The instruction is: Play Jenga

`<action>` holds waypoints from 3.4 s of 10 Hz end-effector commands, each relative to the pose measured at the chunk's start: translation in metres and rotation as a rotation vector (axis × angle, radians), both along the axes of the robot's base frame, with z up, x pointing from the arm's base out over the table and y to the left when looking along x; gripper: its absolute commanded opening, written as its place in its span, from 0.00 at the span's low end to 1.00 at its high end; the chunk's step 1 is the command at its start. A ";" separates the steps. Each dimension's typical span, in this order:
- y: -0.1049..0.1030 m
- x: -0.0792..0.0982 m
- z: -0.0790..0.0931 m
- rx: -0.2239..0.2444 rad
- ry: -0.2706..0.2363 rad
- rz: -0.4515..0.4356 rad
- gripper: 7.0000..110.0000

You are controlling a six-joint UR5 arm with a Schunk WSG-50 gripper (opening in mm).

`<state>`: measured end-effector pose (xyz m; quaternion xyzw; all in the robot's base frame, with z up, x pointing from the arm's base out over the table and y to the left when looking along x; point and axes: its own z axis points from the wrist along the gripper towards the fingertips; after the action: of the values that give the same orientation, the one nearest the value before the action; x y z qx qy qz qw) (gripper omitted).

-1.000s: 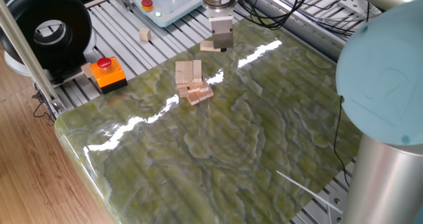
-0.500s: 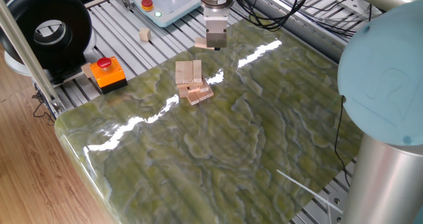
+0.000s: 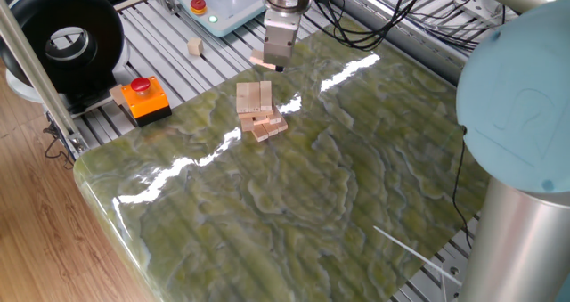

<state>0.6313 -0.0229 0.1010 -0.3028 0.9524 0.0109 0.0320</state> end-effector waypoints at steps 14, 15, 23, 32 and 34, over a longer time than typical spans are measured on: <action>-0.140 -0.026 -0.108 0.026 0.092 0.245 0.00; -0.141 -0.030 -0.112 0.004 0.116 0.262 0.00; -0.159 -0.054 -0.104 -0.067 0.218 0.264 0.00; -0.152 -0.037 -0.104 -0.032 0.143 0.318 0.15; -0.154 -0.036 -0.104 -0.039 0.141 0.331 0.36</action>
<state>0.5927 -0.1786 -0.0040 -0.4501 0.8914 0.0133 -0.0508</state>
